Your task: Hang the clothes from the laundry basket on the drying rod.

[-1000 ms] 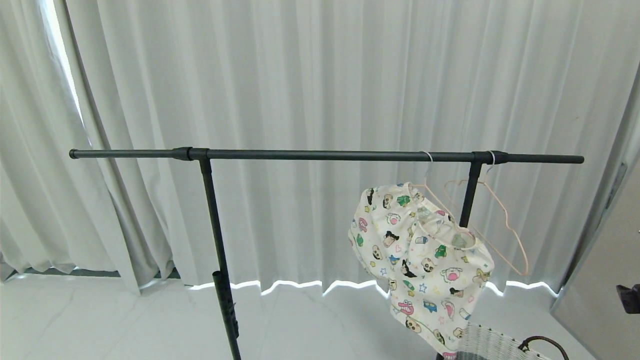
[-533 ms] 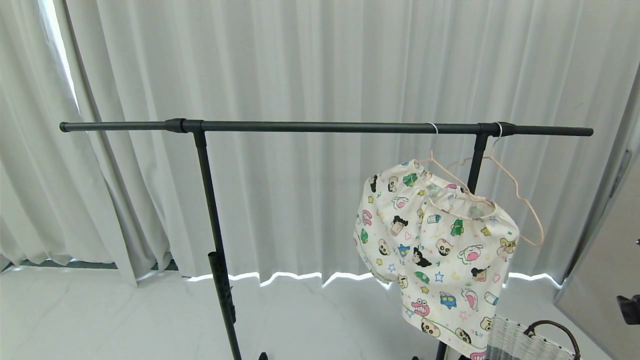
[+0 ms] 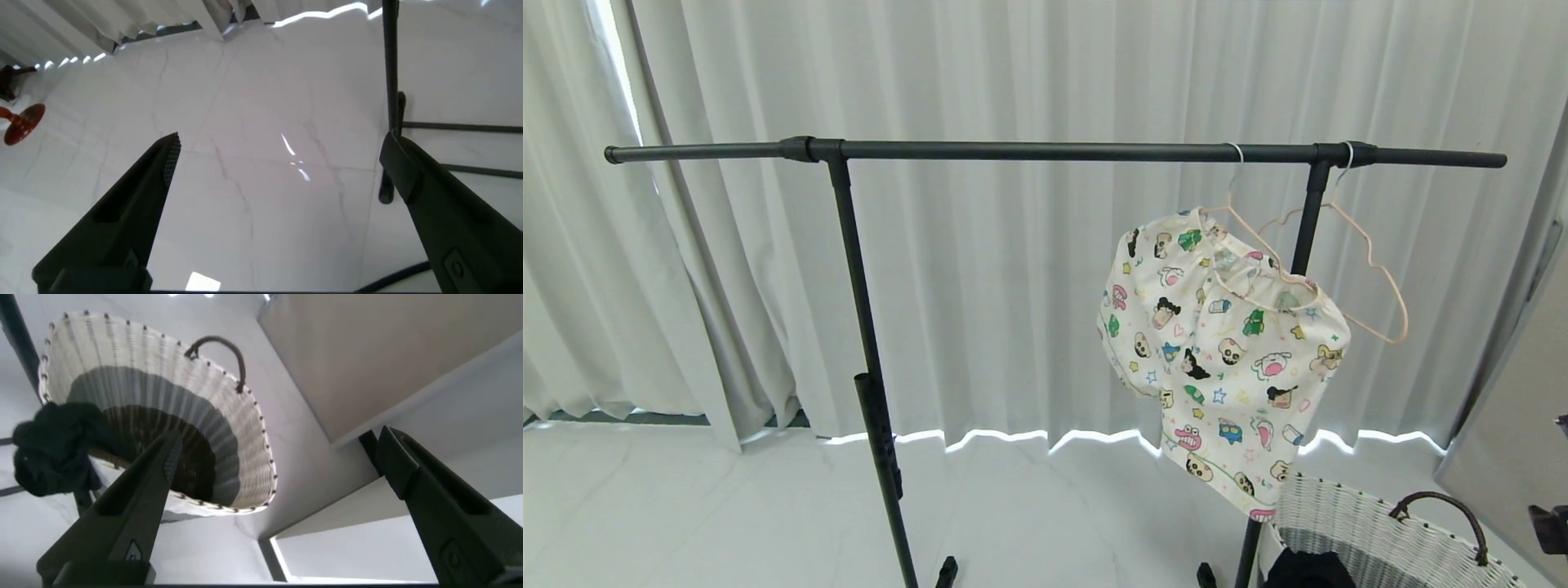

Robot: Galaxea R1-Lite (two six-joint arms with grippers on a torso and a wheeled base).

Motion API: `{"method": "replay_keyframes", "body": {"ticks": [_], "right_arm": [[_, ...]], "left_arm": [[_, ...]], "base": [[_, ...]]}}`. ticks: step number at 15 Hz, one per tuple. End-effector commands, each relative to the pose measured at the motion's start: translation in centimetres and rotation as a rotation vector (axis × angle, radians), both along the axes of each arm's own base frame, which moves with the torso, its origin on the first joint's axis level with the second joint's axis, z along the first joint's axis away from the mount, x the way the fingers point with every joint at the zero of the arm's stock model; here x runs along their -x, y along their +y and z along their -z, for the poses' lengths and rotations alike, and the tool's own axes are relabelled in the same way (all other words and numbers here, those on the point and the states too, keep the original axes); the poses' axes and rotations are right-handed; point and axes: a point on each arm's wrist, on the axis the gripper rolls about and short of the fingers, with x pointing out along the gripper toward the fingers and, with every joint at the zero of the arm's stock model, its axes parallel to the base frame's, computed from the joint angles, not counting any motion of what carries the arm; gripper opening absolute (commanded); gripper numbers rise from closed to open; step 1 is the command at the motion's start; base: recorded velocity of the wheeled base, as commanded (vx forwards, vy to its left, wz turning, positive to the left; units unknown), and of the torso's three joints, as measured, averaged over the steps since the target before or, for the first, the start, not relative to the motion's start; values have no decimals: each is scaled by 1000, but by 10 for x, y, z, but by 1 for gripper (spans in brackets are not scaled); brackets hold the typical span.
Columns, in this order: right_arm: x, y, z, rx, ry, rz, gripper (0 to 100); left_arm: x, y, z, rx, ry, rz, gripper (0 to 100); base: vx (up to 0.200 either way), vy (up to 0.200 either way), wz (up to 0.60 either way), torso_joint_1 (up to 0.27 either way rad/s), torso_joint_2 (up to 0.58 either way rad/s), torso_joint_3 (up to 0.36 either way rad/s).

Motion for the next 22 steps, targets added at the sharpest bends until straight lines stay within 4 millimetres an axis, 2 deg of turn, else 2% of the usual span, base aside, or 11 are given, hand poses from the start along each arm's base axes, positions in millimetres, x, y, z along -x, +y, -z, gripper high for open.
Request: {"method": "replay_keyframes", "body": {"ticks": [1,5,22], "right_arm": [[-1,0,3,5,16,0,100],[-3,1,5,8,31,0,100],[5,0,18,72,55,9,100]], "left_arm": [[-1,0,0,-1,12,0,100],[-1,0,0,0,10,-2,100],[-1,0,0,0,9,-2,100]], "base": [[0,0,0,-159,466,310],[0,0,0,-107,397,260],[0,0,0,-7,15,13]]}}
